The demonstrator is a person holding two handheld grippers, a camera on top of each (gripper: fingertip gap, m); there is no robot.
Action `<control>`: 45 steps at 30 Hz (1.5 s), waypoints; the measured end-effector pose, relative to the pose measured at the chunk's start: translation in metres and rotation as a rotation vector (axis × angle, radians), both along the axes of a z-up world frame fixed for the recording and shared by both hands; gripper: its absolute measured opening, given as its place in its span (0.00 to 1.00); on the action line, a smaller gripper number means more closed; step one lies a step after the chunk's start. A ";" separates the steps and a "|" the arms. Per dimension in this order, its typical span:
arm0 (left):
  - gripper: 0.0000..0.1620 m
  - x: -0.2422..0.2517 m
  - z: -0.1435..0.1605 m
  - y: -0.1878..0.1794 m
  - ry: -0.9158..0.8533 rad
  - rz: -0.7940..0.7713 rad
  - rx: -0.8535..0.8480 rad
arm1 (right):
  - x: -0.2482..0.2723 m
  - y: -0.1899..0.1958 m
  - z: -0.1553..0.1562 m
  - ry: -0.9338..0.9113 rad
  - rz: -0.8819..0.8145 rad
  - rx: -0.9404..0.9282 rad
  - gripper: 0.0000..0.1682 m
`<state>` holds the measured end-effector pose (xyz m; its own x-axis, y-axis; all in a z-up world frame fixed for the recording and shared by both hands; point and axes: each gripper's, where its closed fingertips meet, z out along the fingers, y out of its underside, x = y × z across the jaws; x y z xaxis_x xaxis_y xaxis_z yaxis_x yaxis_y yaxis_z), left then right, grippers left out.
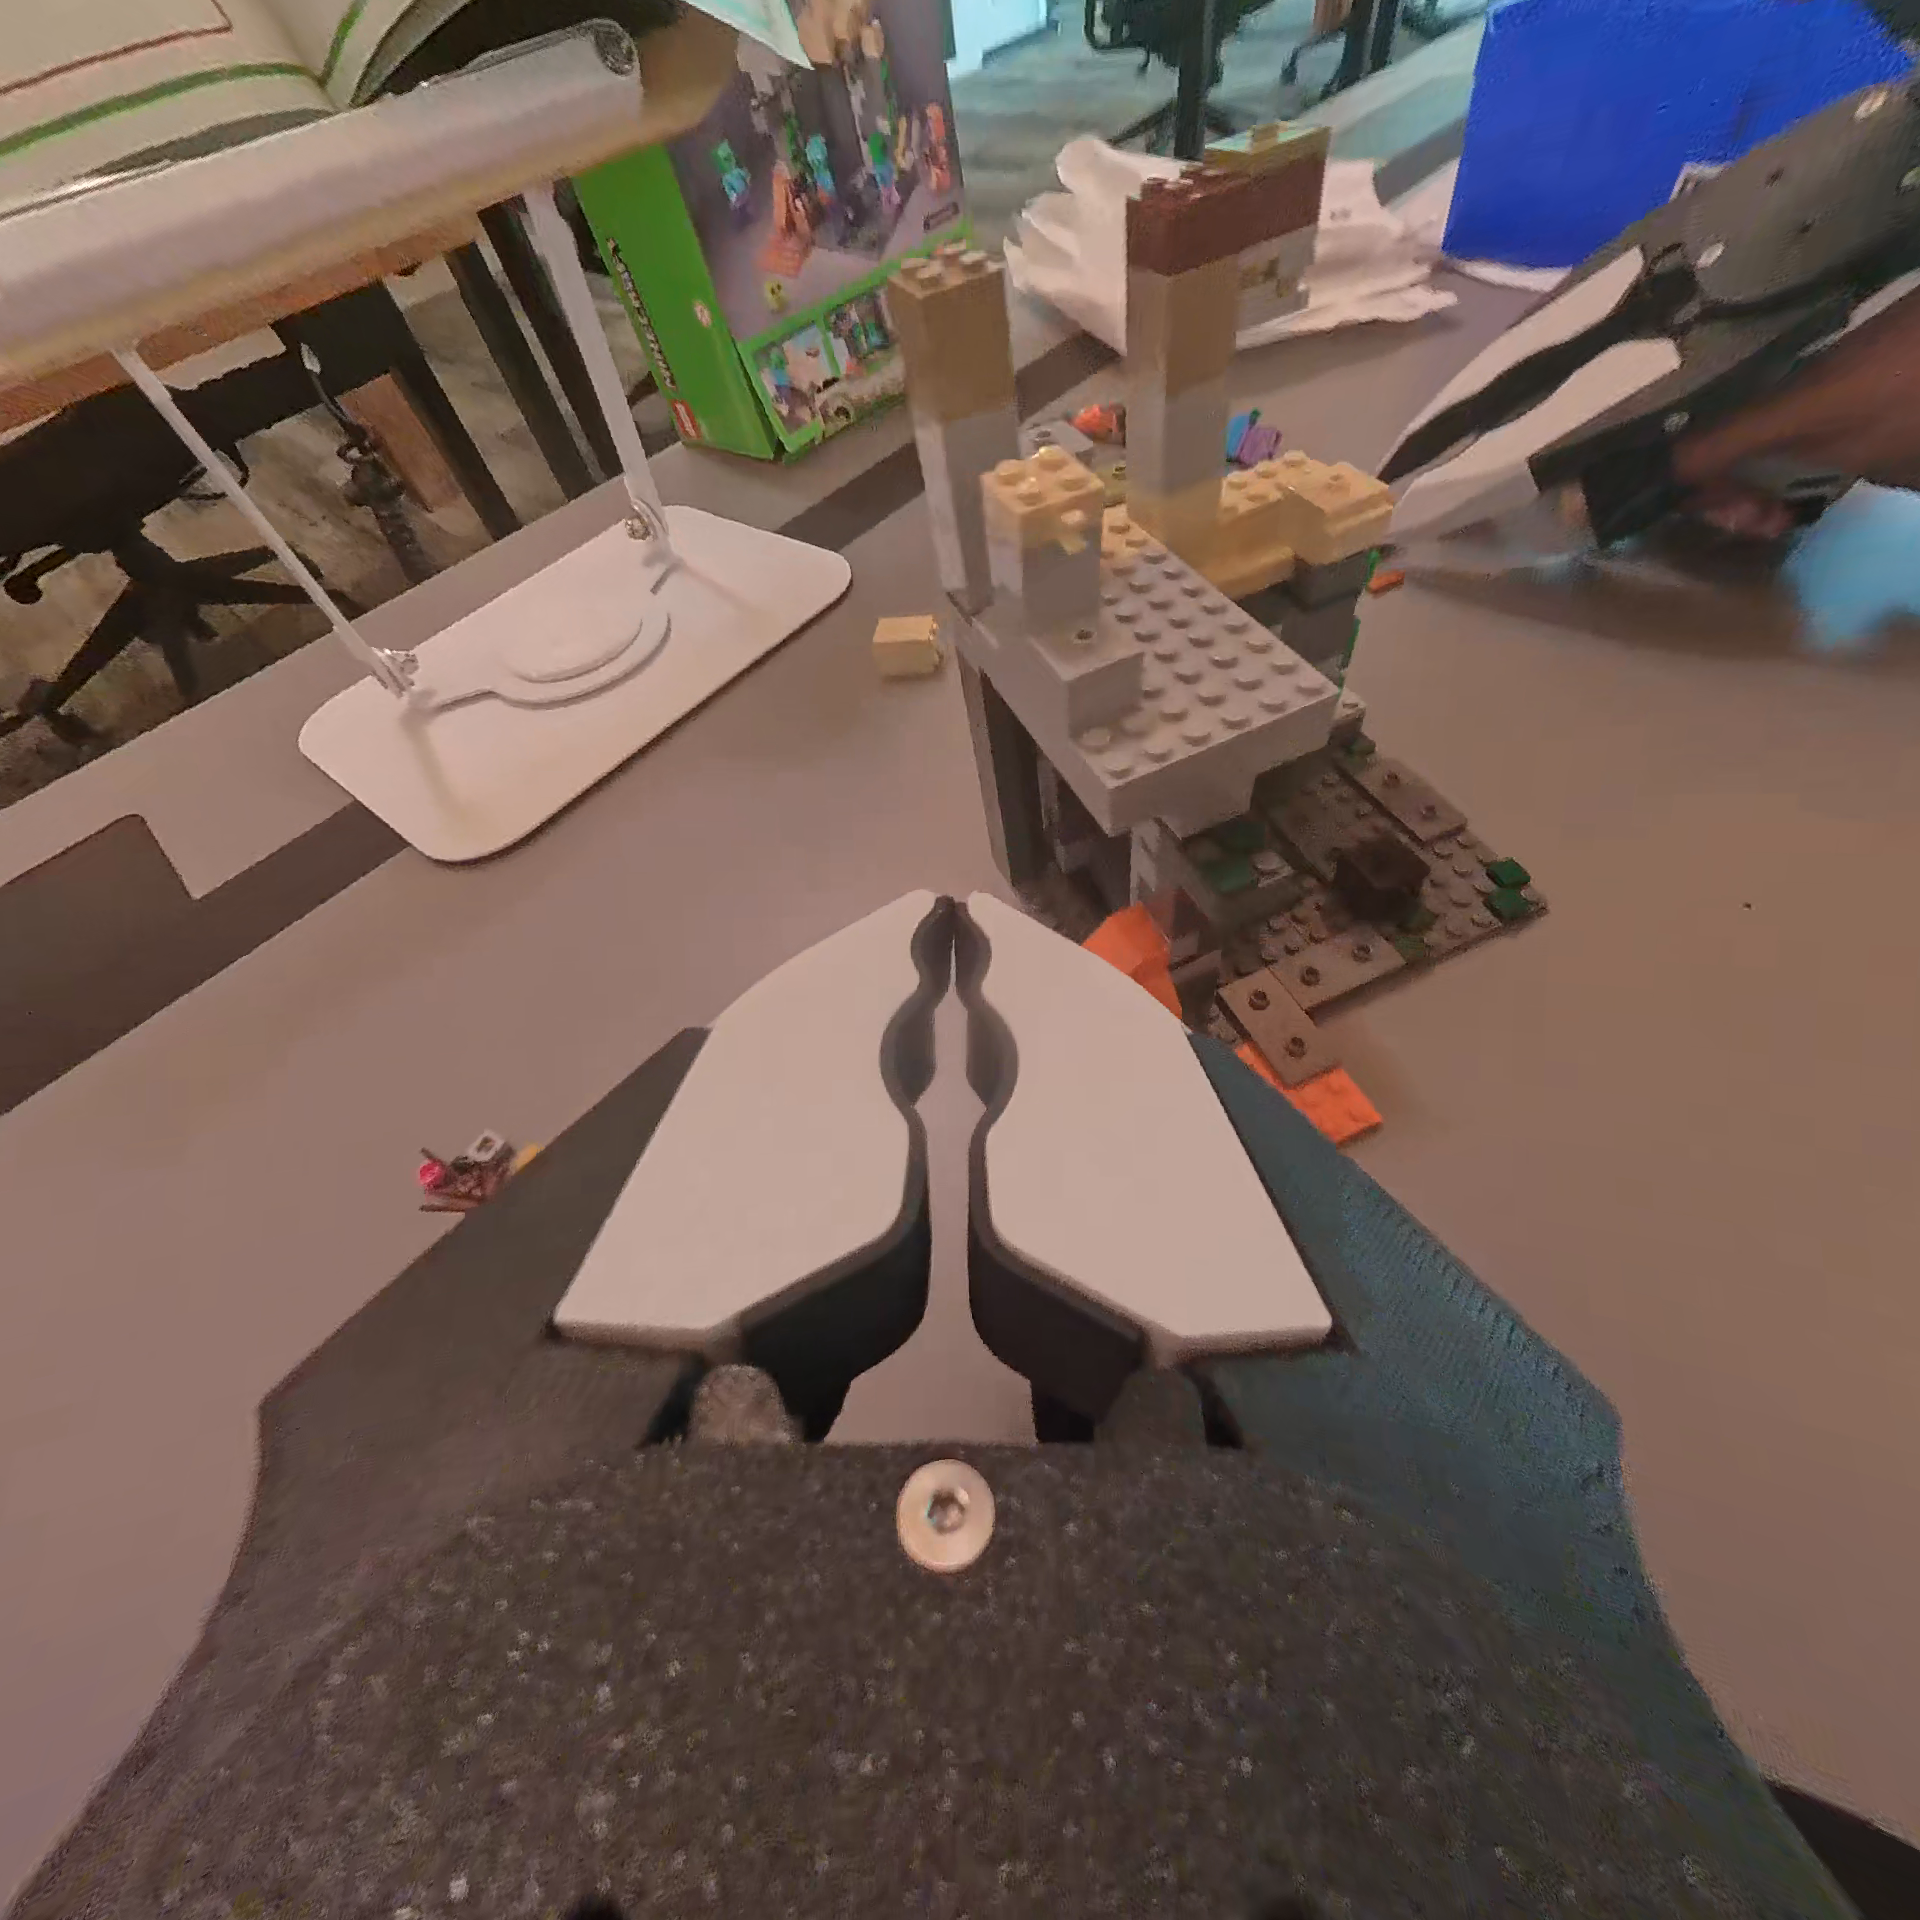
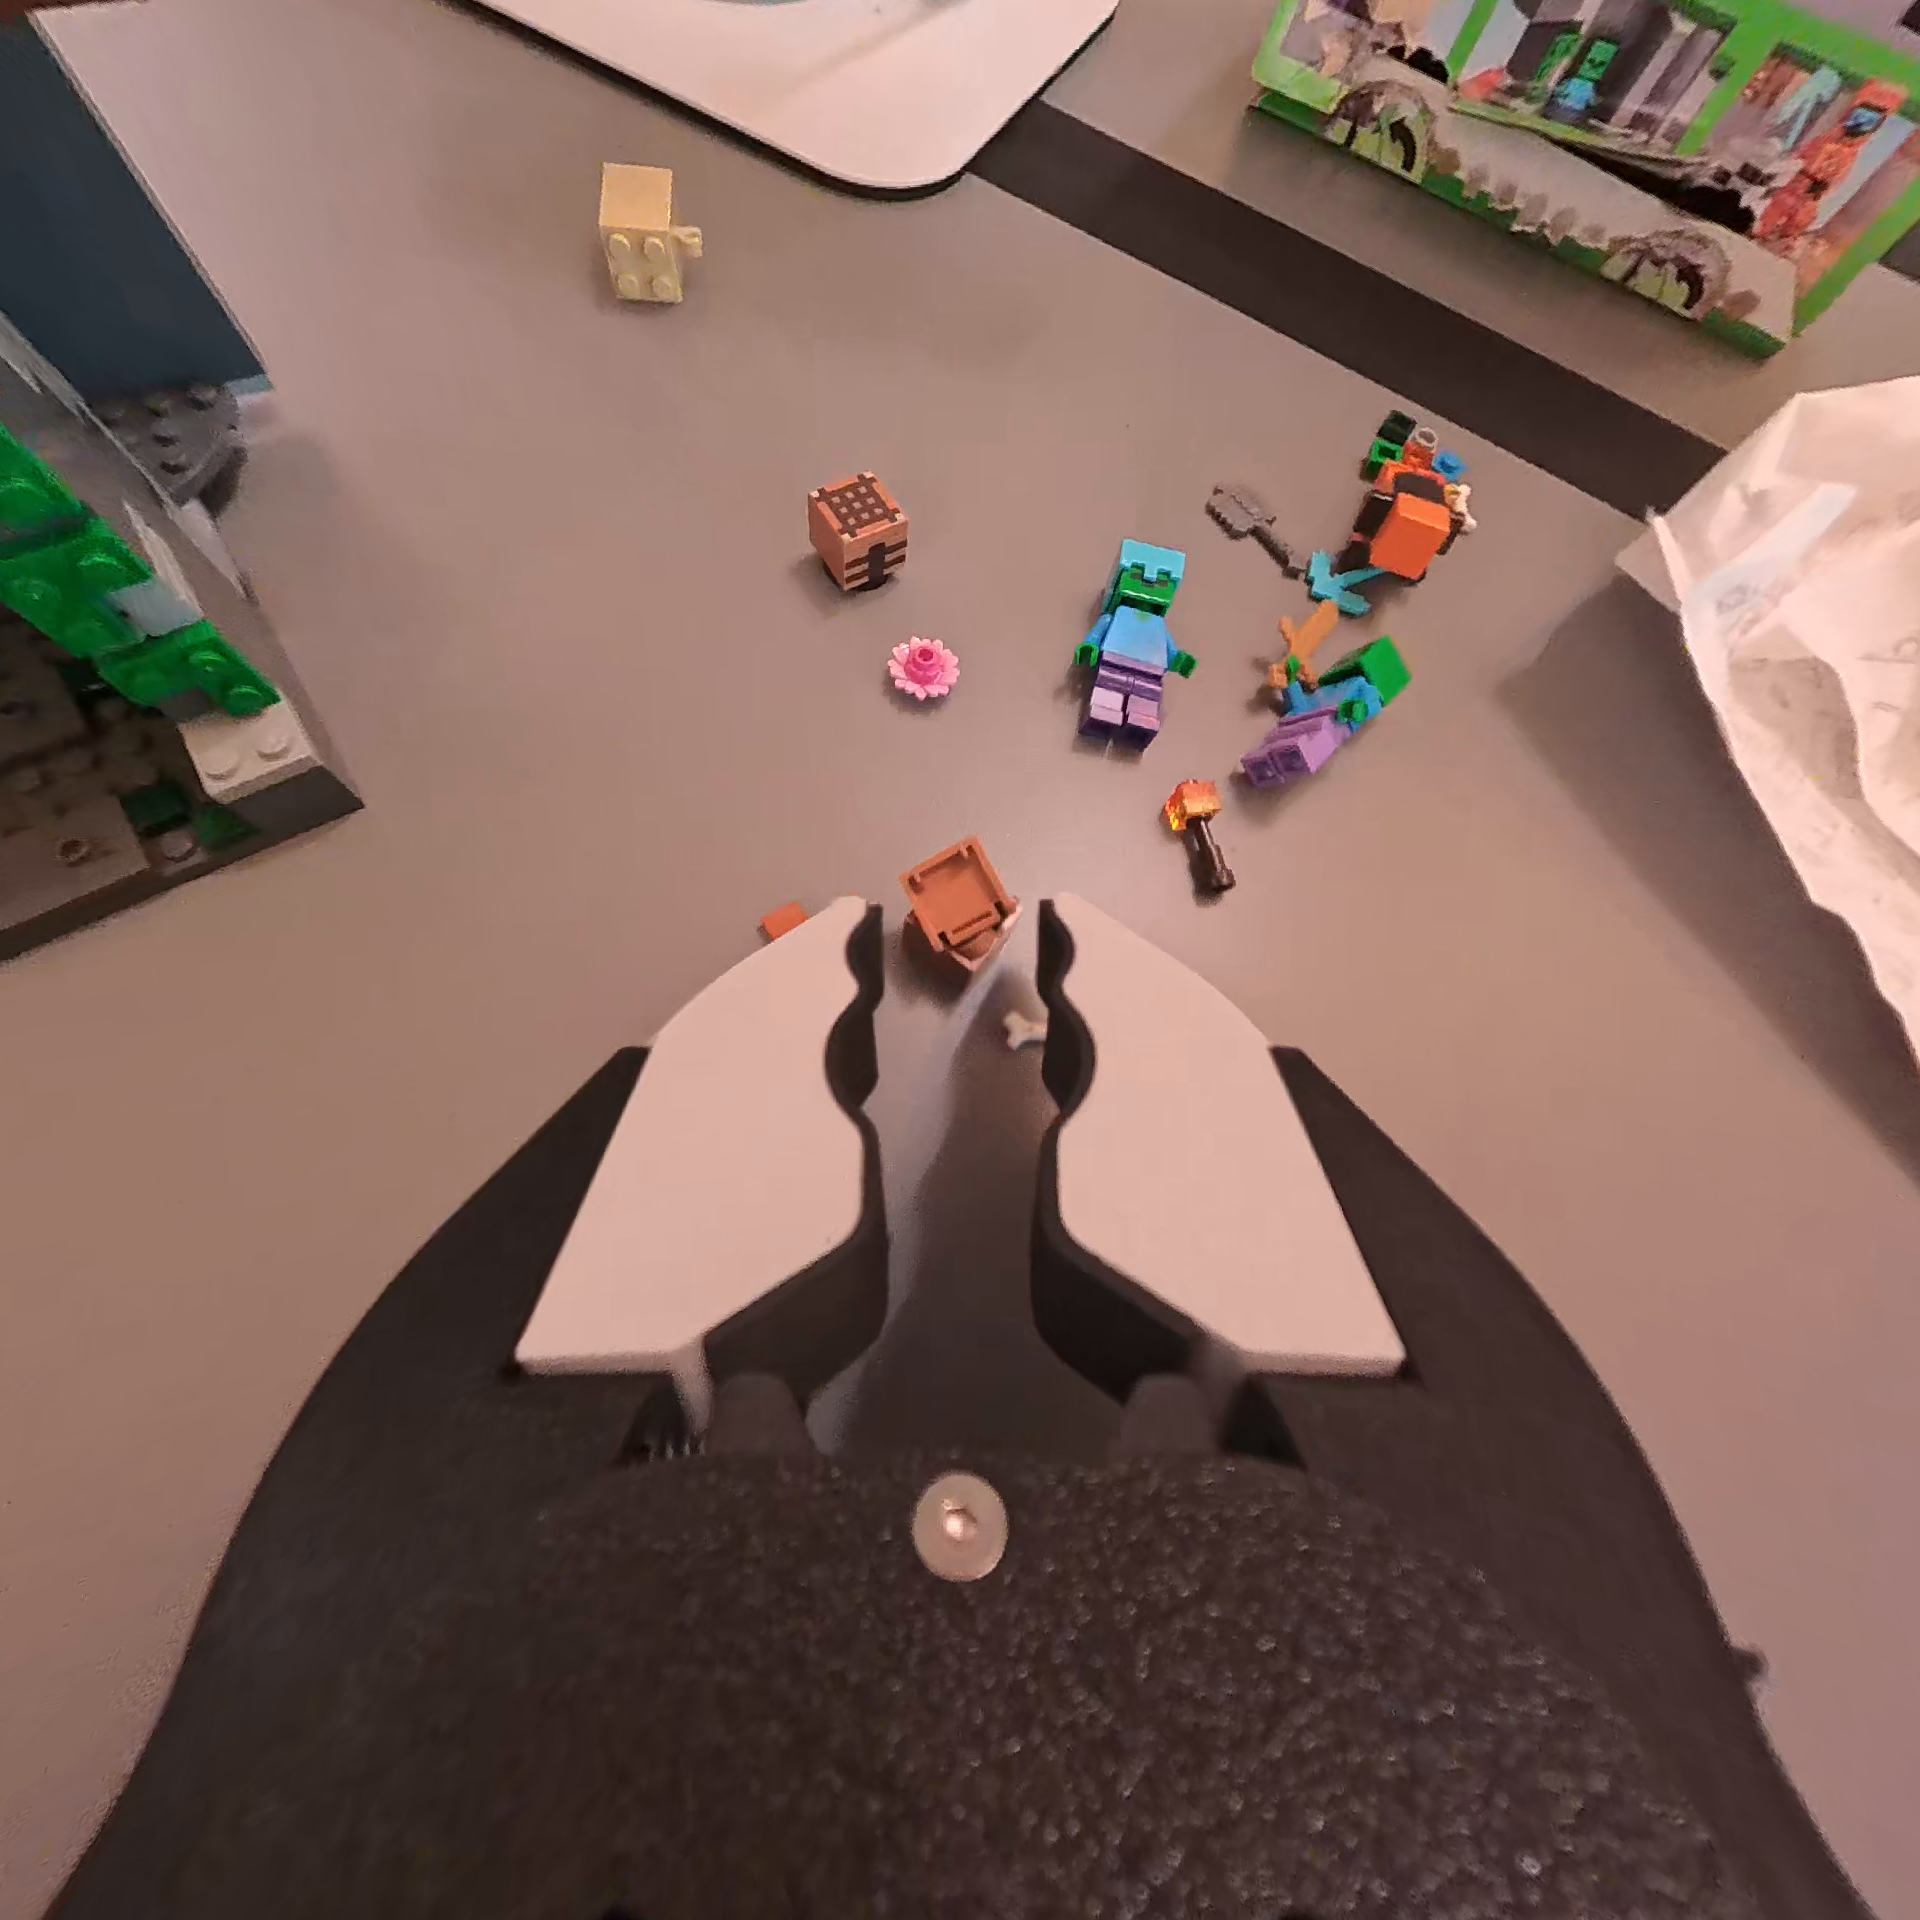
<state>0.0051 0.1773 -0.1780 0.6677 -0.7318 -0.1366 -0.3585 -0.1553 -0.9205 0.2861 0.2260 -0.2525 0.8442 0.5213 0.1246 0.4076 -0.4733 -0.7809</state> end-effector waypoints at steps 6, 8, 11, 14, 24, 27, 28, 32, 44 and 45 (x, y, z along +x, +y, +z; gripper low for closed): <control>0.00 -0.003 -0.019 -0.006 -0.023 -0.015 0.046 | 0.005 0.009 -0.002 -0.010 0.010 -0.015 0.12; 0.00 -0.003 -0.022 -0.007 -0.003 -0.017 0.056 | 0.017 0.010 0.000 -0.011 -0.027 -0.006 0.12; 0.00 0.002 -0.025 -0.009 -0.011 -0.030 0.042 | 0.045 0.013 0.006 0.011 -0.130 0.010 0.12; 0.00 0.003 -0.030 -0.009 0.000 -0.033 0.034 | 0.074 0.015 0.002 0.020 -0.232 -0.008 0.12; 0.00 0.006 -0.032 -0.013 0.034 -0.037 0.045 | 0.077 0.017 0.019 0.009 -0.258 0.110 0.25; 0.00 0.008 -0.033 -0.013 0.034 -0.037 0.044 | 0.036 0.015 0.038 0.103 -0.110 0.170 0.23; 0.00 0.008 -0.033 -0.013 0.033 -0.039 0.044 | 0.018 0.014 0.041 0.126 -0.041 0.164 0.22; 0.00 0.009 -0.035 -0.013 0.050 -0.037 0.051 | -0.033 0.017 0.032 0.073 0.163 0.069 0.22; 0.00 0.009 -0.041 -0.013 0.102 -0.057 0.068 | -0.071 0.067 -0.002 -0.124 0.347 -0.101 0.19; 0.00 0.010 -0.042 -0.013 0.109 -0.060 0.068 | -0.070 0.068 -0.003 -0.125 0.348 -0.111 0.19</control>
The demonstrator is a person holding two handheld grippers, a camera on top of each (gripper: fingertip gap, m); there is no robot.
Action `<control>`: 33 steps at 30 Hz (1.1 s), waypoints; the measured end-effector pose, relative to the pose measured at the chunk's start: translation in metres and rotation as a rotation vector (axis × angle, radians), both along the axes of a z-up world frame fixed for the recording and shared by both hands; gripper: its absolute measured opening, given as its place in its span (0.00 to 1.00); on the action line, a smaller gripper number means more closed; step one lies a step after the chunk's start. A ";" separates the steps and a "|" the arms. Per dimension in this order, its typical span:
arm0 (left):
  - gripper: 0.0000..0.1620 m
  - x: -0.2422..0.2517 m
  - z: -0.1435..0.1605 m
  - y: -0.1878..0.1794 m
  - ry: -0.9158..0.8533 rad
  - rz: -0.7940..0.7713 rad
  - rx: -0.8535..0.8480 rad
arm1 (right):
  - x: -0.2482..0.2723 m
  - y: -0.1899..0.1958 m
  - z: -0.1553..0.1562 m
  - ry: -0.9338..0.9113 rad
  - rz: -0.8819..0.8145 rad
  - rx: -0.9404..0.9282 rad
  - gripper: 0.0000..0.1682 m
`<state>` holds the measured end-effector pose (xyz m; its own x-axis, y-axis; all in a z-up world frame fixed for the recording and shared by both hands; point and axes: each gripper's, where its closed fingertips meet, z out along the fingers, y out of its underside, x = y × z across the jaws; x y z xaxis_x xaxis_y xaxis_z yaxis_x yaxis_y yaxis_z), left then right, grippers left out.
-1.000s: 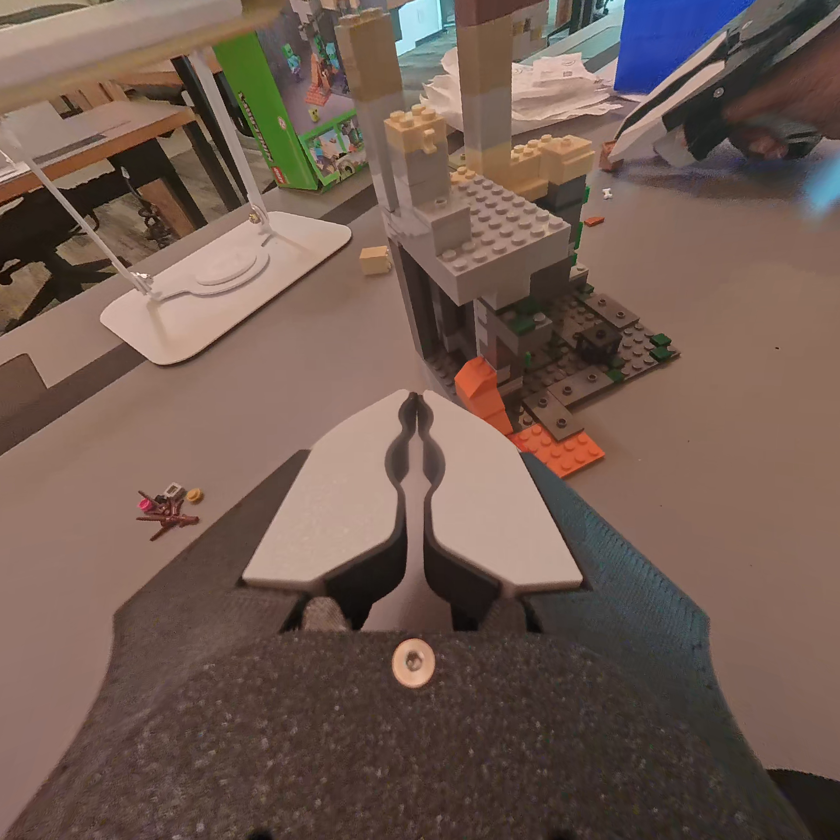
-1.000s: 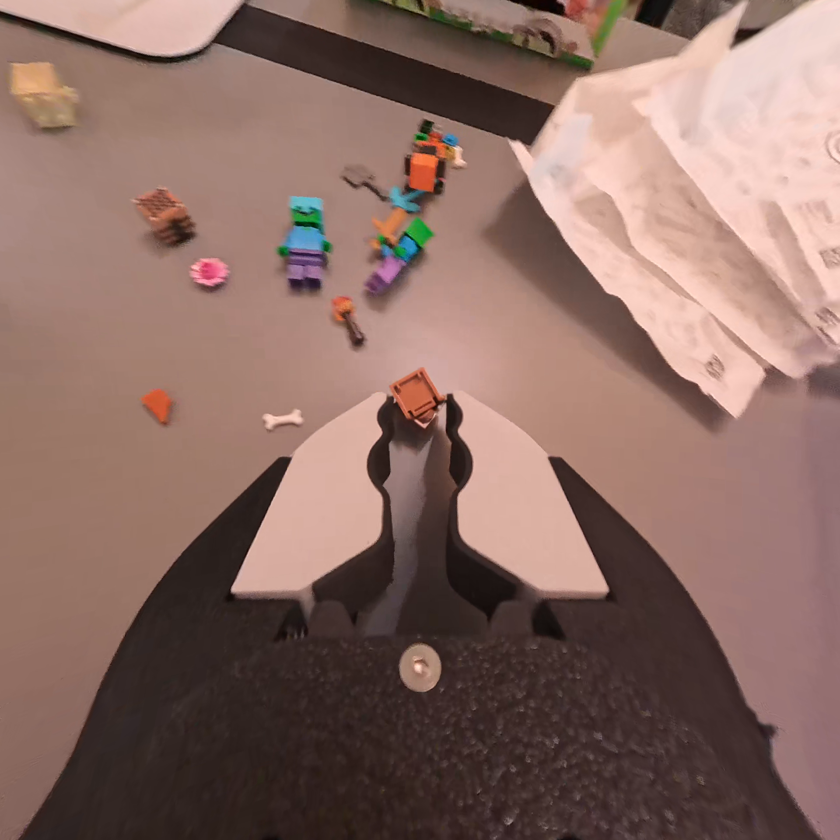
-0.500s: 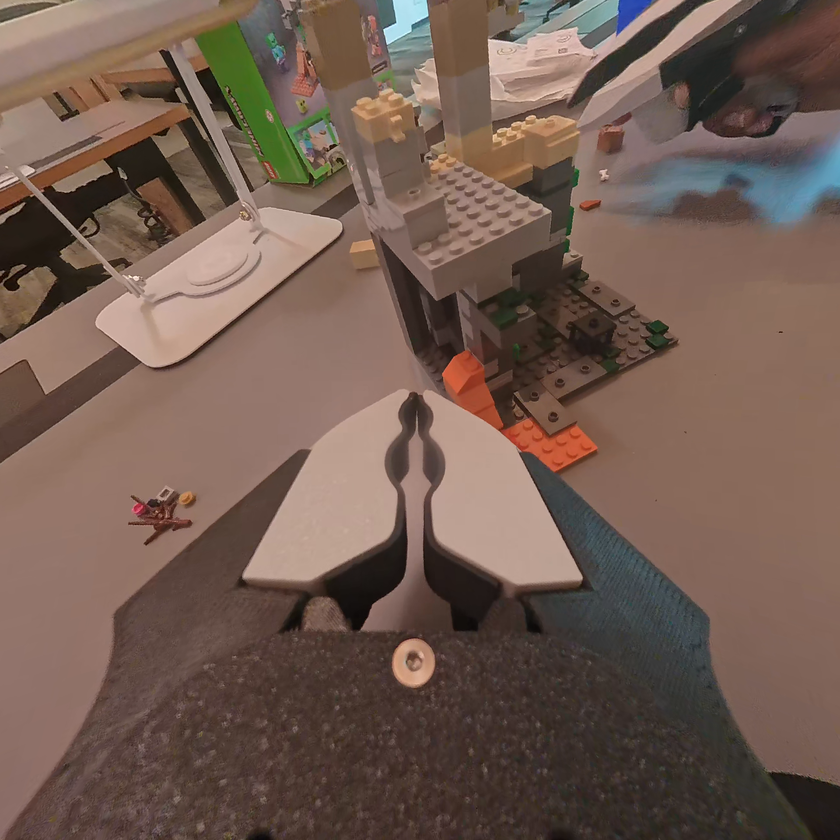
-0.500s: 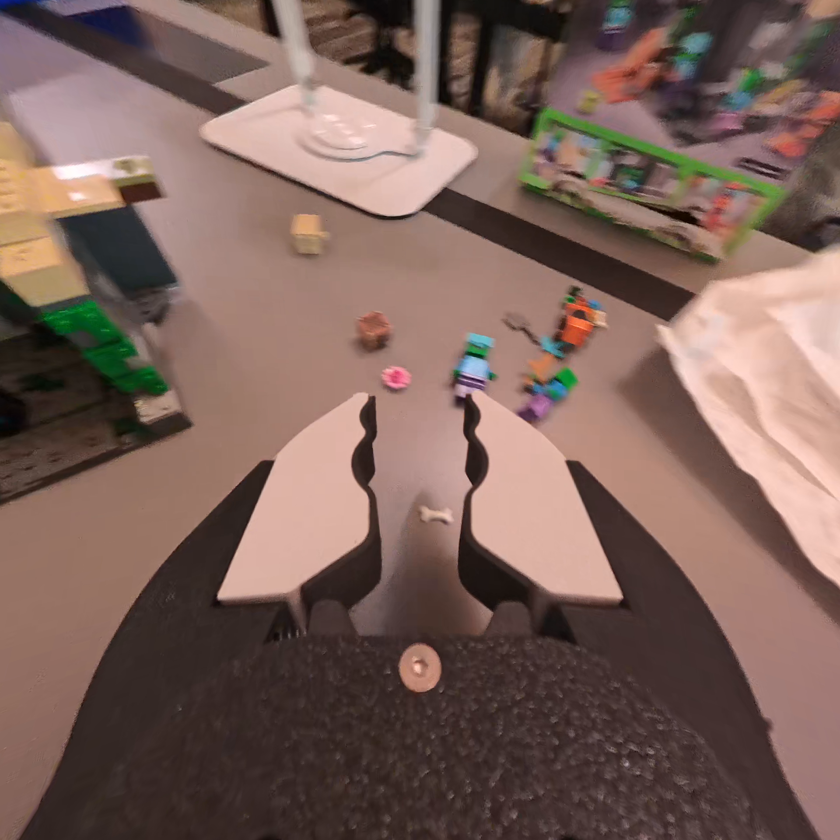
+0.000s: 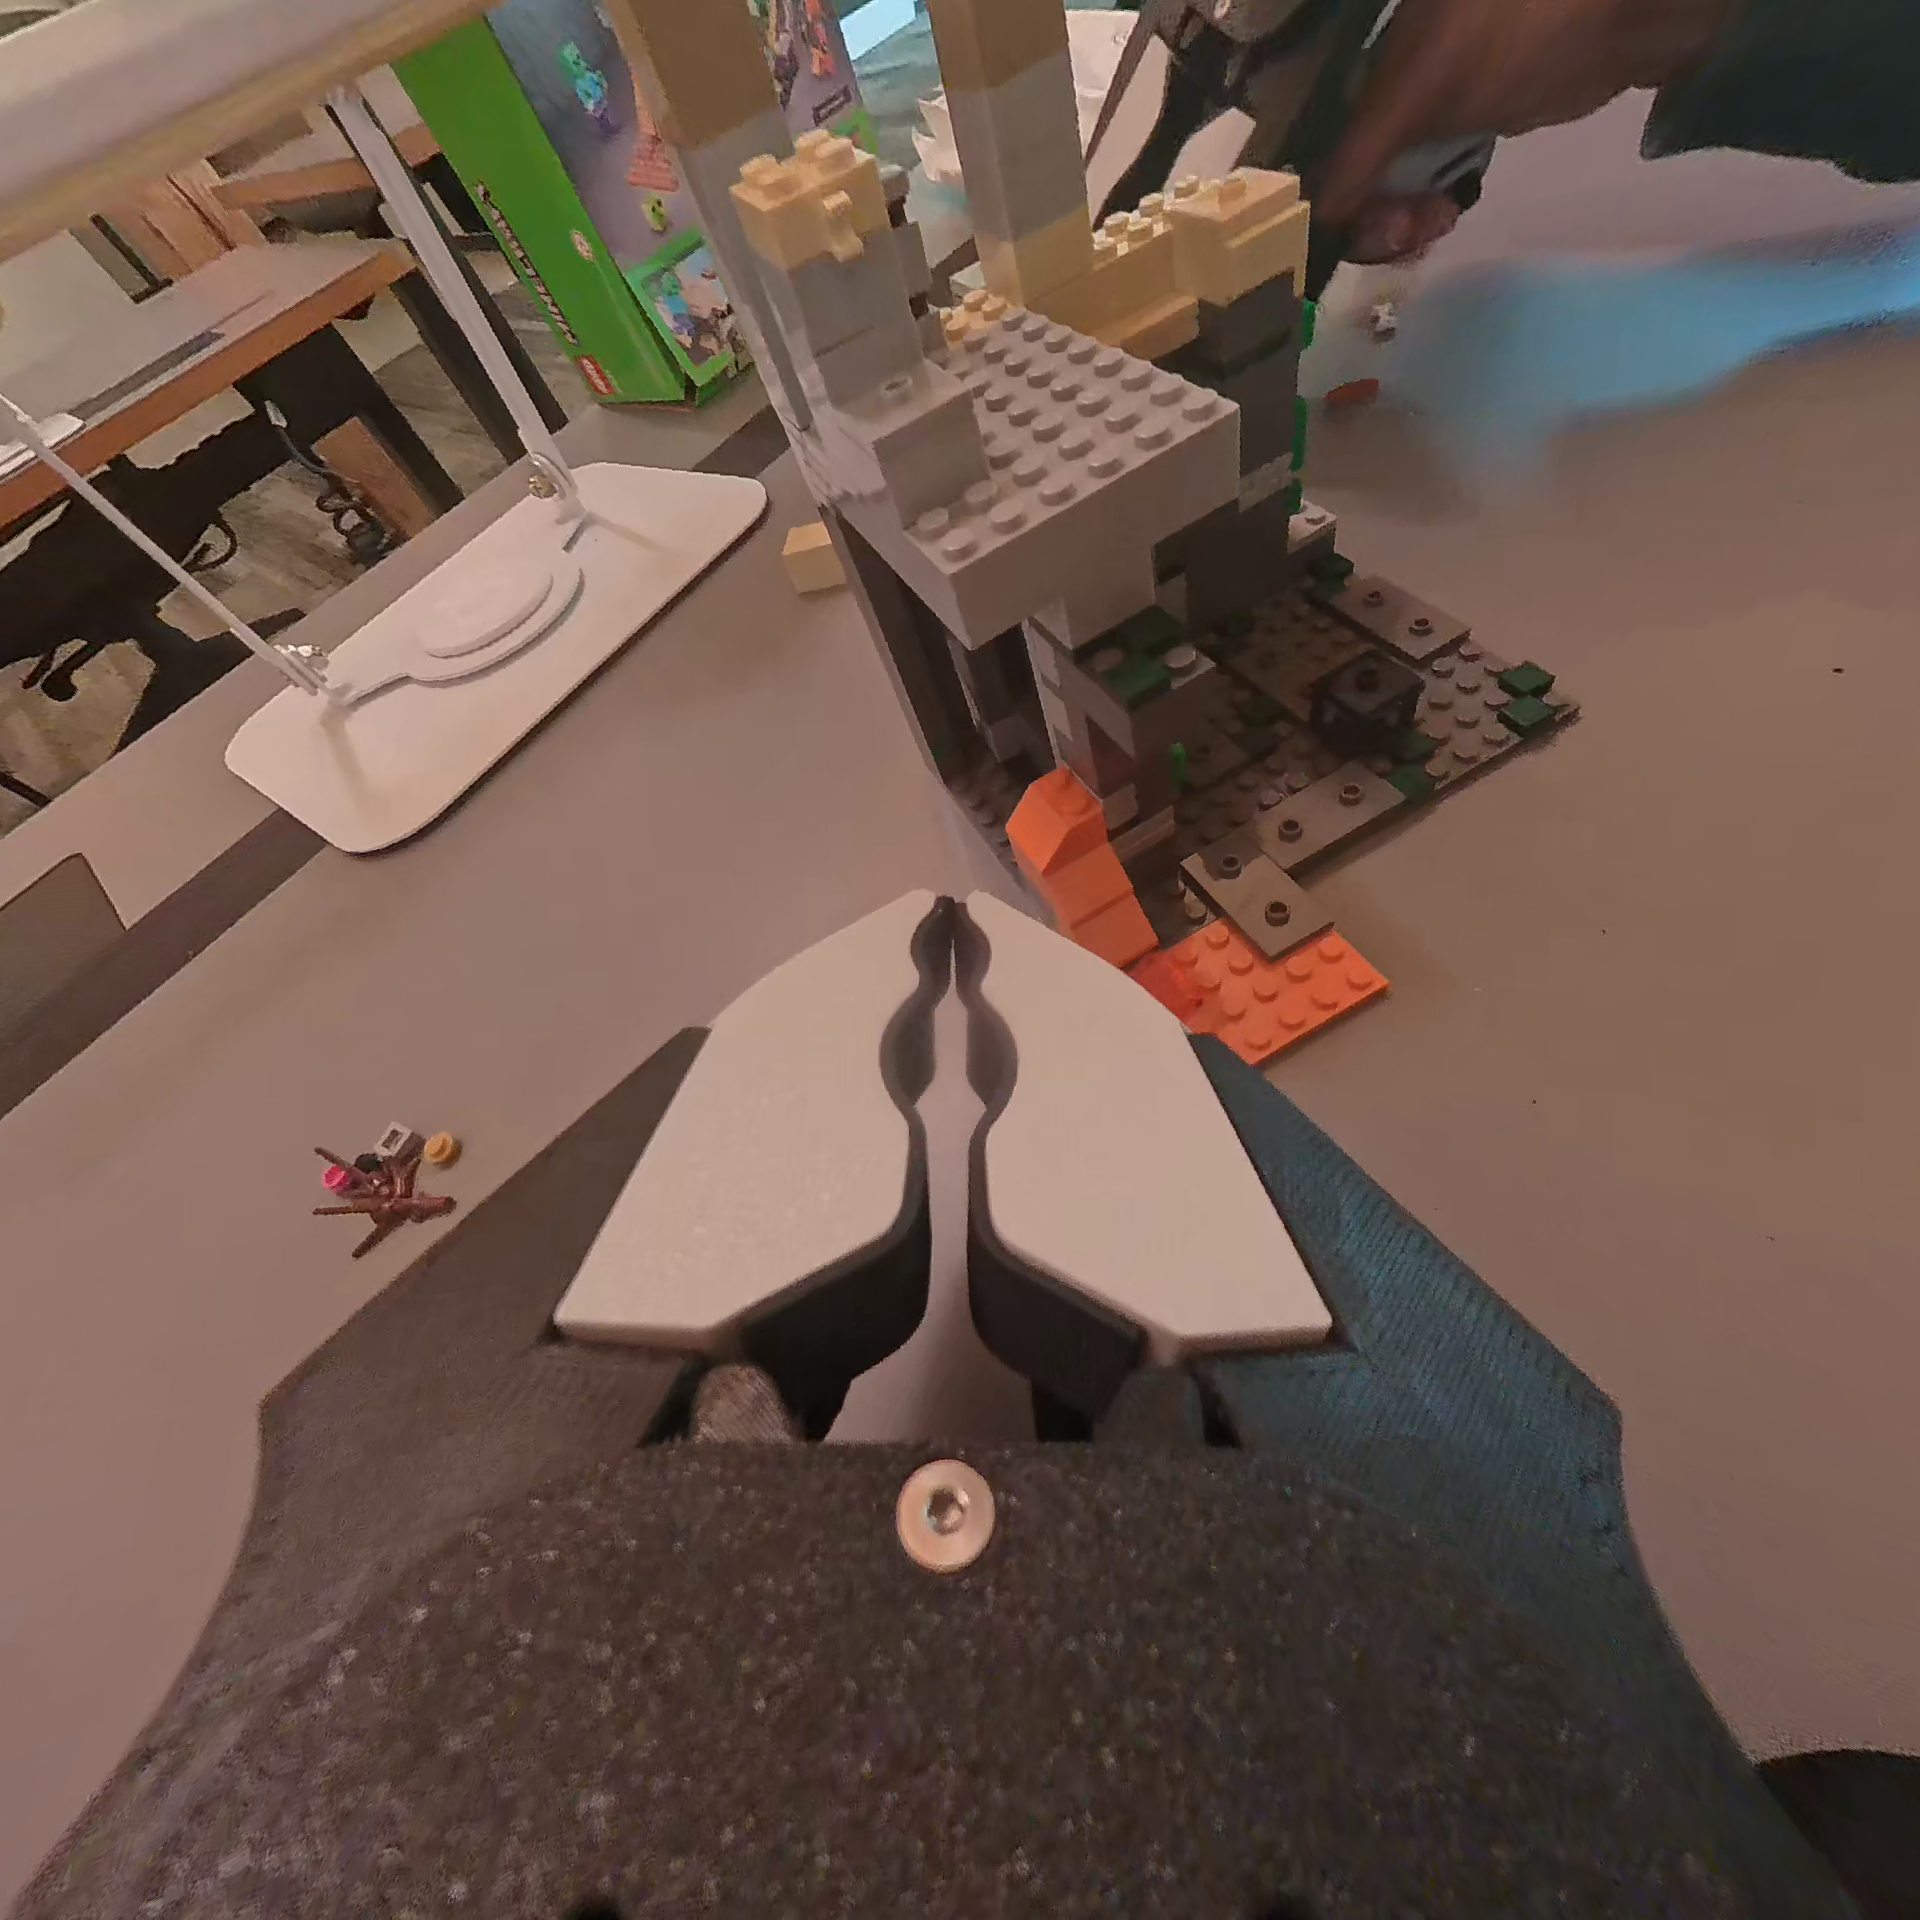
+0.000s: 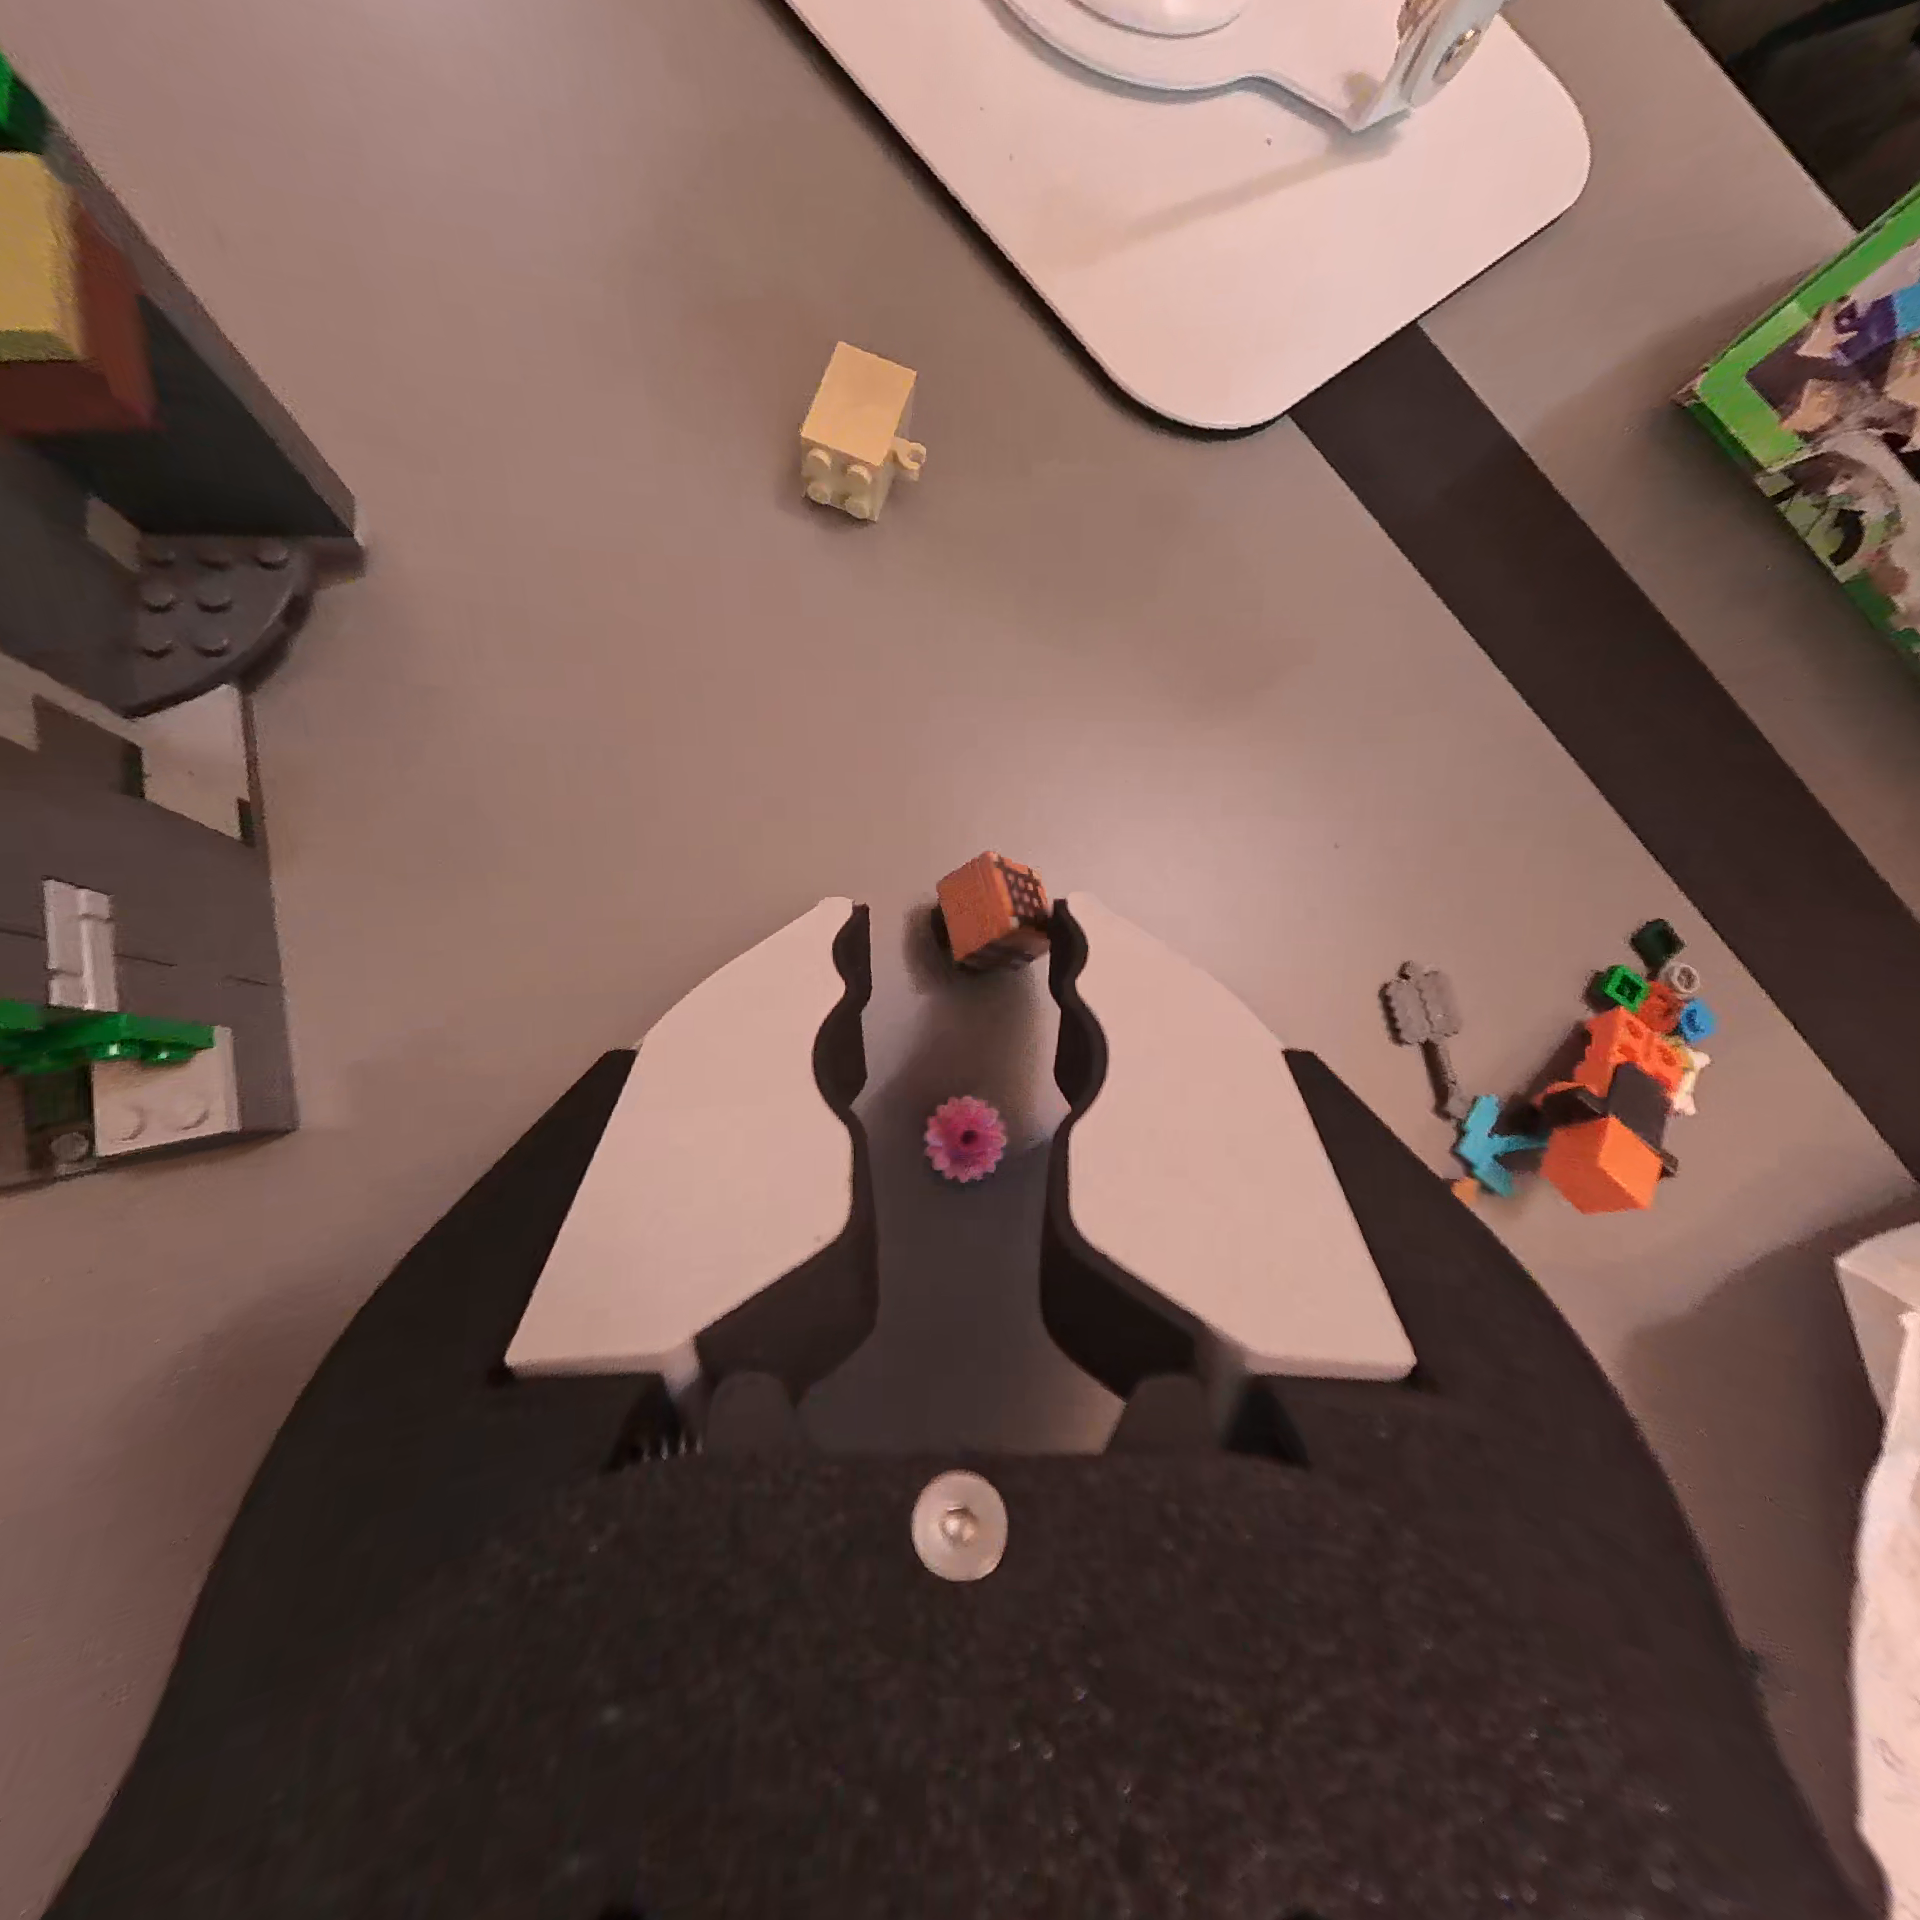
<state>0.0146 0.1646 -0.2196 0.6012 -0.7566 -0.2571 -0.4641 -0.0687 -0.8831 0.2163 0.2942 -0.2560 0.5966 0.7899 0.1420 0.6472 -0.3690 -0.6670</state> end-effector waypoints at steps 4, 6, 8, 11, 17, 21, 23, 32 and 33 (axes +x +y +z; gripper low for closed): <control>0.00 0.002 -0.004 0.000 0.031 -0.011 0.005 | 0.002 0.001 -0.006 0.014 0.014 -0.011 0.17; 0.00 0.002 -0.005 -0.001 0.042 -0.015 0.009 | 0.004 0.000 -0.006 0.006 0.024 0.006 0.11; 0.00 0.003 -0.005 -0.001 0.049 -0.020 0.010 | 0.005 -0.001 -0.005 0.002 0.038 0.026 0.11; 0.00 0.003 -0.005 -0.001 0.047 -0.021 0.016 | 0.003 -0.003 0.001 0.011 0.058 0.055 0.10; 0.00 0.002 -0.003 -0.001 0.037 -0.018 0.023 | 0.000 -0.042 -0.004 -0.072 0.271 -0.048 0.11; 0.00 0.002 -0.002 -0.001 0.040 -0.016 0.027 | -0.003 -0.052 0.002 -0.068 0.310 -0.072 0.17; 0.00 0.002 -0.002 -0.001 0.040 -0.016 0.026 | -0.013 -0.045 0.016 0.011 0.284 -0.052 0.19; 0.00 0.000 0.003 -0.001 0.013 -0.008 0.039 | -0.066 0.022 0.024 0.070 0.210 -0.026 0.21; 0.00 0.000 0.004 -0.002 0.011 -0.007 0.043 | -0.072 0.027 0.021 0.060 0.216 -0.037 0.21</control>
<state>0.0143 0.1630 -0.2154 0.5931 -0.7486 -0.2962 -0.4740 -0.0273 -0.8801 0.1444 0.3210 -0.2355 0.4199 0.9040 0.0800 0.6732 -0.2512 -0.6955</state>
